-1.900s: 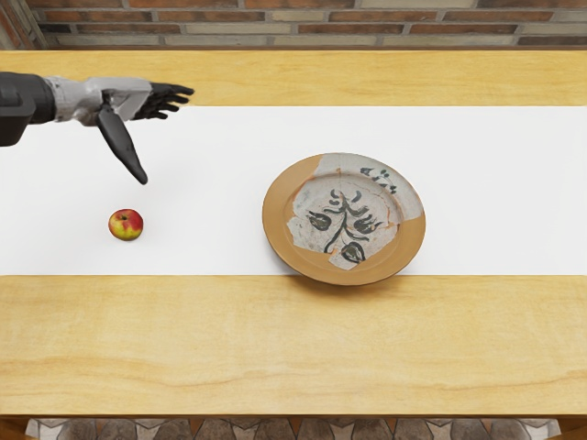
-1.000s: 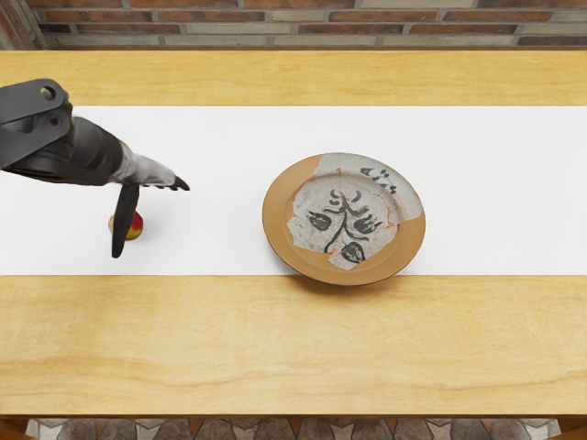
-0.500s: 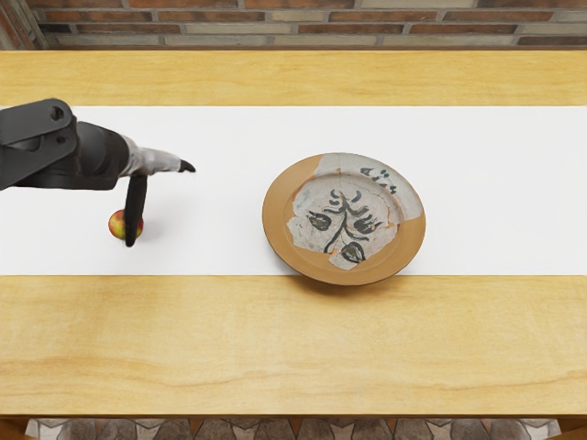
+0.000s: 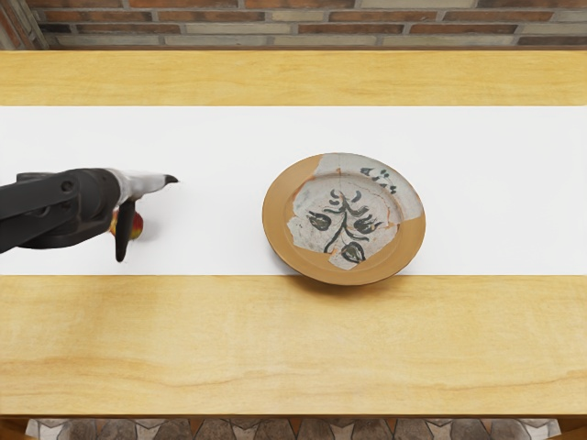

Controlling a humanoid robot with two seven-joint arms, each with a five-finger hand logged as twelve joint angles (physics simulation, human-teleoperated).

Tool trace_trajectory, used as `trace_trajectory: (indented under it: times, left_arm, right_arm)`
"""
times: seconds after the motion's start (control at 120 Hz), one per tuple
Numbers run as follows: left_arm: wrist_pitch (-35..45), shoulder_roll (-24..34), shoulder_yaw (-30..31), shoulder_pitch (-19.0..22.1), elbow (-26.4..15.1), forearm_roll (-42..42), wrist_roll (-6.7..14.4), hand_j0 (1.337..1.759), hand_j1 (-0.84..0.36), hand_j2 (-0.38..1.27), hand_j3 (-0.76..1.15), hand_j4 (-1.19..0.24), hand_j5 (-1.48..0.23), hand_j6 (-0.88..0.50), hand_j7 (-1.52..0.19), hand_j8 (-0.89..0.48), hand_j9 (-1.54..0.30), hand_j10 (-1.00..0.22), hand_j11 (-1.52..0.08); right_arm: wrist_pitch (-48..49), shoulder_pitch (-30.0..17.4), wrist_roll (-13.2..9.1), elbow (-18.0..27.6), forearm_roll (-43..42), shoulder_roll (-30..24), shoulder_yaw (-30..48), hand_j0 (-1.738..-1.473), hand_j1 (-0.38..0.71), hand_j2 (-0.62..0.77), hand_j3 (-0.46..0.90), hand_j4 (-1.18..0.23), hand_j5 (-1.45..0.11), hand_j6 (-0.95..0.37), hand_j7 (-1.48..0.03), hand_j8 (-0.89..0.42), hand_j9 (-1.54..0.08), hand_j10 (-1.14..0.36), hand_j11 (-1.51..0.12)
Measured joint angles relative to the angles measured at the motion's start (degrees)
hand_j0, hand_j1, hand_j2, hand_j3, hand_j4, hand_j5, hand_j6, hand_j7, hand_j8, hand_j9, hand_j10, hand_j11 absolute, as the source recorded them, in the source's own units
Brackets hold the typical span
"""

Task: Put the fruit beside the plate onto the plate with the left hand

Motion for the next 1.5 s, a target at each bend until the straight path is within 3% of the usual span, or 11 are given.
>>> trace_trajectory:
  times: [0.233,0.375,0.642,1.5]
  left_arm:
    - [2.1,0.1,0.1,2.5,-1.1,2.8,0.0,1.658,0.16,0.03,0.00,-0.17,-0.21,-0.17,-0.21,-0.17,-0.21,-0.16,-0.21]
    - [5.0,3.0,0.1,3.3,-3.0,4.4,0.0,1.658,0.08,0.05,0.00,-0.23,-0.30,-0.23,-0.30,-0.23,-0.30,-0.23,-0.30]
    - [8.4,3.8,0.2,5.5,-6.0,7.7,0.0,1.658,0.02,0.06,0.00,-0.28,-0.36,-0.28,-0.36,-0.28,-0.36,-0.28,-0.36]
    - [9.8,4.9,0.5,6.7,-5.8,8.4,0.0,1.658,-0.26,0.11,0.00,-0.52,-0.66,-0.52,-0.66,-0.48,-0.66,-0.52,-0.66]
  right_arm:
    - [0.0,0.0,0.0,0.0,0.0,0.0,0.0,-1.658,-0.33,0.00,0.00,-0.02,-0.02,-0.02,-0.02,-0.02,-0.02,-0.02,-0.02]
    - [0.0,0.0,0.0,0.0,0.0,0.0,0.0,-1.658,-0.33,0.00,0.00,-0.02,-0.02,-0.02,-0.02,-0.02,-0.02,-0.02,-0.02]
    - [0.0,0.0,0.0,0.0,0.0,0.0,0.0,-1.658,-0.33,0.00,0.00,-0.02,-0.02,-0.02,-0.02,-0.02,-0.02,-0.02,-0.02]
    - [0.0,0.0,0.0,0.0,0.0,0.0,0.0,-1.658,-0.33,0.00,0.00,-0.02,-0.02,-0.02,-0.02,-0.02,-0.02,-0.02,-0.02]
